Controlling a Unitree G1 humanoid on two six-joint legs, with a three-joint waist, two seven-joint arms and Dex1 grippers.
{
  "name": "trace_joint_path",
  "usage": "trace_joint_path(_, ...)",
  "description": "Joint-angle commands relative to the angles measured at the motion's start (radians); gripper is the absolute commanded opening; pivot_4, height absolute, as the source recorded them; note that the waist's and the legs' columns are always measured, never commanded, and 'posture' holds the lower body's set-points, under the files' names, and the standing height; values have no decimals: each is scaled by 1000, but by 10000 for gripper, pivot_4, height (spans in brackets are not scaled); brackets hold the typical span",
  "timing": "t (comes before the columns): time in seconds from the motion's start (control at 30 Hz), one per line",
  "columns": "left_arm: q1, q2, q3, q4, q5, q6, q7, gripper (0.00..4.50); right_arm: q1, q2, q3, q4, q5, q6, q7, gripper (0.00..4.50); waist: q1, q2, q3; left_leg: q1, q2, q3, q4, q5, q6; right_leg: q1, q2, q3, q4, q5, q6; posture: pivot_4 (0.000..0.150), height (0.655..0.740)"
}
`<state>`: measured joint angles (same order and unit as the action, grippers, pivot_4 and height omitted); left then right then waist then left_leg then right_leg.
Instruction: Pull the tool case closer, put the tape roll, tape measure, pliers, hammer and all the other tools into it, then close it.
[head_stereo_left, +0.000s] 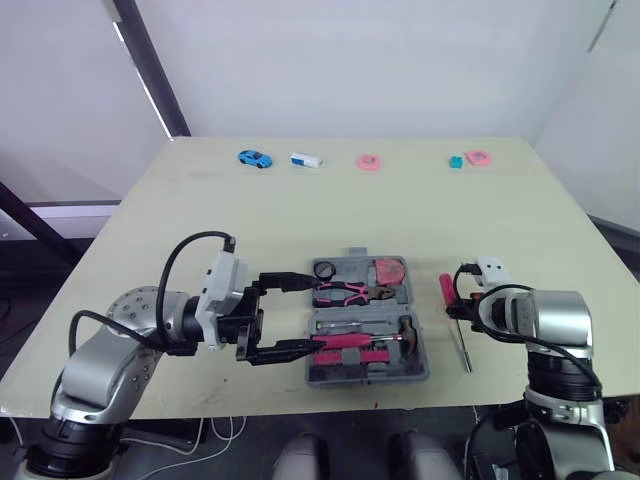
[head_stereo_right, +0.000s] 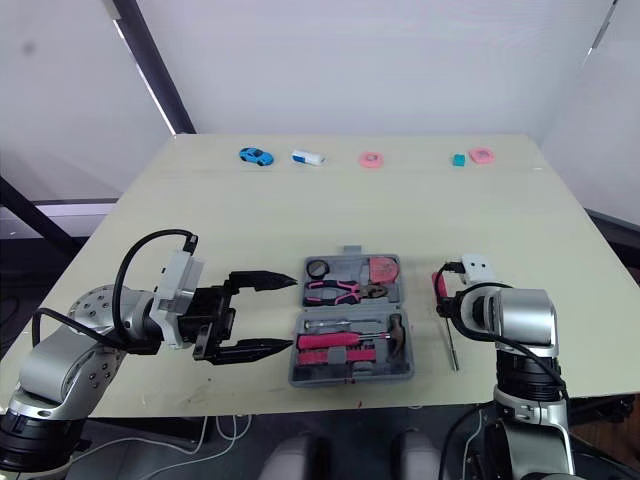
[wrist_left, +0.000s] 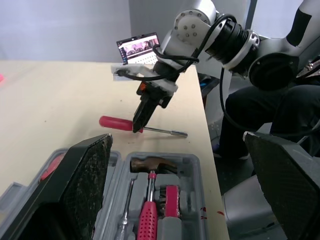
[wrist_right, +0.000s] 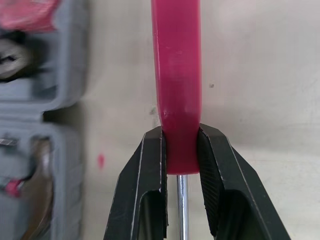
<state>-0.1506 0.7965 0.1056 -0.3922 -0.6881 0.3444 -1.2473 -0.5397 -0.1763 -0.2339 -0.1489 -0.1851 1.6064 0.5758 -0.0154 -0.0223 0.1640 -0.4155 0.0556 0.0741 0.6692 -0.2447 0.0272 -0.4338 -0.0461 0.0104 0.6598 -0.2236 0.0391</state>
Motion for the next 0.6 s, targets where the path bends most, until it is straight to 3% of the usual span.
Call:
trace_joint_path(0.03,-6,-1,2,-17,0,-7,2,45000,-11,6,-36,16,10,-34,-90,3499,0,0,0,0,0,0,0,0,0,0,0,0,0,0,0,1500,7395)
trace_joint_path(0.1,-3,-1,4,-19,0,-5,7,45000,1,3,-28,14,25,-61,-104,13582,2,0,0,0,0,0,0,0,0,1,0,0,0,0,-1,1500,7395)
trace_joint_path(0.23,8,3,10,-26,-1,-5,12,45000,42,-3,-9,-17,71,-100,-133,26714,-1,0,0,0,0,-1,0,0,0,1,0,0,0,-2,-3,1500,7395)
trace_joint_path(0.3,13,4,13,-29,-3,-4,14,45000,77,-21,6,-44,101,-175,-131,37379,0,0,0,0,0,-1,0,0,0,1,0,-1,0,-2,-3,1500,7395)
trace_joint_path(0.33,15,5,15,-30,-5,-4,14,45000,95,-30,11,-62,115,-203,-132,39926,1,0,0,0,0,-1,0,0,0,1,0,-1,0,-2,-3,1500,7395)
trace_joint_path(0.47,24,10,23,-33,-9,-3,12,45000,207,-90,66,-134,147,-418,-108,39926,2,0,0,0,0,-1,0,0,0,1,0,-1,-1,-3,0,1500,7395)
trace_joint_path(0.6,24,10,25,-26,-11,-5,9,45000,323,-64,62,-159,179,-586,-149,39926,-5,0,0,0,0,-1,-1,0,0,1,0,-1,-2,-4,0,1500,7395)
